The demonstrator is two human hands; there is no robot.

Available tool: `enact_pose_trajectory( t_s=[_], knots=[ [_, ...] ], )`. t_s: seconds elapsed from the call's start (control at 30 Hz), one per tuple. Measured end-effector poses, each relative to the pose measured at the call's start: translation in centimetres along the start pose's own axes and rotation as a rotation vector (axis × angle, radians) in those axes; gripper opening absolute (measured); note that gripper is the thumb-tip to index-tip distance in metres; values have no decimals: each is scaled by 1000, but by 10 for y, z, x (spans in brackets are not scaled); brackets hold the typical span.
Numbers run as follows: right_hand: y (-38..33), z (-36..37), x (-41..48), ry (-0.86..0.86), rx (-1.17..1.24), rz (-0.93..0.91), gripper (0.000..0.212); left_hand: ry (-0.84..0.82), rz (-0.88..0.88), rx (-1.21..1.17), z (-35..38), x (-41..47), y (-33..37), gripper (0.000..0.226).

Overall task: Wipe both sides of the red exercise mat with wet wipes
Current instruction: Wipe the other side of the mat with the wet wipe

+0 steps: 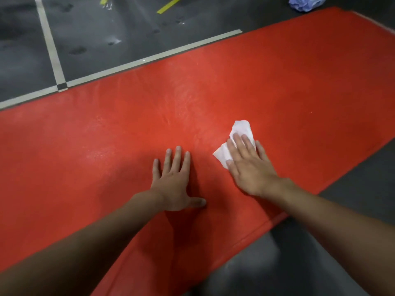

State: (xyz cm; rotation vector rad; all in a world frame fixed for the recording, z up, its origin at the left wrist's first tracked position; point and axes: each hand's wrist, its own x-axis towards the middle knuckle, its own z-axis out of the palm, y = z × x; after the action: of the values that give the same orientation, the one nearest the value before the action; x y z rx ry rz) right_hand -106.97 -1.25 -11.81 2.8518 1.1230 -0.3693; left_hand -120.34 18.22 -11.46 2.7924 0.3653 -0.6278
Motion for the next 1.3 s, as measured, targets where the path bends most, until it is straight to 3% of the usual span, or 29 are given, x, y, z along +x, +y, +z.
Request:
enact_pose_trajectory(
  t_s=[0.13, 0.3, 0.4, 0.47, 0.6, 0.73, 0.77, 0.87, 1.0, 1.13, 1.23, 1.3],
  knots=[
    [-2, 10, -32, -39, -81, -265, 67, 16, -9, 9, -2, -1, 1, 137],
    [11, 2, -33, -50, -16, 54, 64, 30, -22, -5, 2, -8, 7, 128],
    [-13, 18, -64, -29, -76, -168, 68, 34, -15, -5, 2, -10, 7, 124],
    [12, 13, -66, -42, -102, -237, 66, 39, -12, -15, 2, -12, 6, 122],
    [7, 14, -73, -2, -60, 71, 64, 51, -14, -26, 7, -19, 8, 115],
    [-2, 26, -112, -27, -120, -228, 64, 62, -14, -34, 6, -21, 8, 112],
    [10, 22, -113, -23, -147, -224, 64, 56, -12, -41, 6, -22, 8, 111],
    [12, 10, -121, -62, -108, 25, 68, 58, -12, -43, 10, -25, 8, 106],
    [-19, 11, -146, -72, -116, -186, 69, 66, -8, -46, 11, -27, 8, 104],
    [-16, -1, -127, 0, 103, -20, 74, 72, 3, -52, 12, -31, 6, 99],
    [-33, 14, -123, 6, 0, -41, 71, 83, 8, -52, 15, -34, 5, 97],
    [-49, 23, -127, 44, 6, 47, 69, 82, 18, -56, 14, -33, 4, 97]
  ],
)
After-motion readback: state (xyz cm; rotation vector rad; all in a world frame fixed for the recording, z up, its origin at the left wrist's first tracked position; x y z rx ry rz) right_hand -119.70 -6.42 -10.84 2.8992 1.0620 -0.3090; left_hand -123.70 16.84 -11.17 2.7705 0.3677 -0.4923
